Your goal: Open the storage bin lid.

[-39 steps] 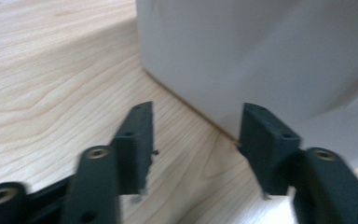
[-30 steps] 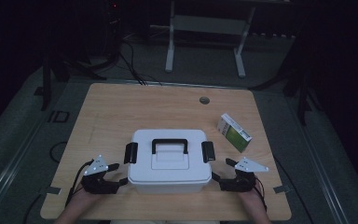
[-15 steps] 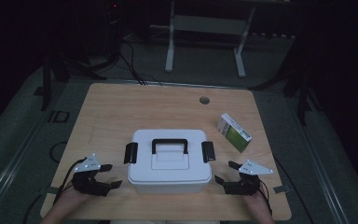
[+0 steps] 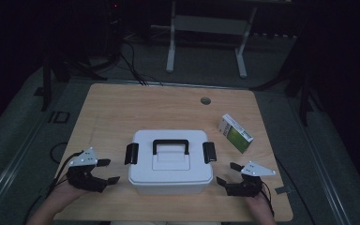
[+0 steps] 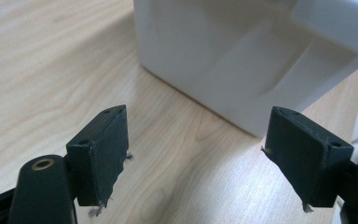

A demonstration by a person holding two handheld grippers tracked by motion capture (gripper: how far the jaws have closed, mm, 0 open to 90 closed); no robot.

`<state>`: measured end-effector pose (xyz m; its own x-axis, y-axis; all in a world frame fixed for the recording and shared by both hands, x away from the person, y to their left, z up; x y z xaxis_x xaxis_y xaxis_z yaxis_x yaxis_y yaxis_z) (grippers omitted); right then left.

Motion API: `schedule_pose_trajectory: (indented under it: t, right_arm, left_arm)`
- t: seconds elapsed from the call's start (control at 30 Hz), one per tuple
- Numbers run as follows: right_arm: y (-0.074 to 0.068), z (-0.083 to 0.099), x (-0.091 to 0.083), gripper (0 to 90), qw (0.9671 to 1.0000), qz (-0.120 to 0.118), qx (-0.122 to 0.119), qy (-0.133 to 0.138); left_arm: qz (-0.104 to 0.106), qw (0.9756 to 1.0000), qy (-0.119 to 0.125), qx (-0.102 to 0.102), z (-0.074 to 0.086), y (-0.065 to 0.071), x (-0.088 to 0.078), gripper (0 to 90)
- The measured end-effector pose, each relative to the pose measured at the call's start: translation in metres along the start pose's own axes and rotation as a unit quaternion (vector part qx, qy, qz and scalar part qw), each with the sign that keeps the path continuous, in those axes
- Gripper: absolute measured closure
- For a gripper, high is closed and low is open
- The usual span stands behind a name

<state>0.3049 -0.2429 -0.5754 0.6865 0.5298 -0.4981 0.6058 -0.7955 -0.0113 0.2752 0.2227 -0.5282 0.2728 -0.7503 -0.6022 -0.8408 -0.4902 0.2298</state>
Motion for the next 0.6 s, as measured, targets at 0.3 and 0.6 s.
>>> schedule_pose_trajectory:
  t: [0.3, 0.6]
  right_arm:
    - [0.000, 0.000, 0.000, 13.4, 1.0000, -0.002, 0.002, 0.000]
    - [-0.001, 0.001, 0.000, 13.4, 1.0000, -0.006, 0.000, -0.002]
  left_arm:
    - [0.008, 0.9989, -0.011, 0.044, -0.037, 0.008, -0.016, 21.7]
    - [0.018, 0.9973, -0.018, 0.068, -0.064, 0.012, -0.016, 21.7]
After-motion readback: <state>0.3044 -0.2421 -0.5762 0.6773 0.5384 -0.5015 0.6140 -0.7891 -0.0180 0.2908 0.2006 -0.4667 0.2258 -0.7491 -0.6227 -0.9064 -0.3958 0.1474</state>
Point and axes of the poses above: each handheld gripper's, and its own axes: x roughly forward along the jaws, z roughly out of its underside, y roughly to its right, the point moved 5 cm from there along x, roughly forward along the jaws, and after that the axes turned 10 degrees about z, right-handed, at the moved point
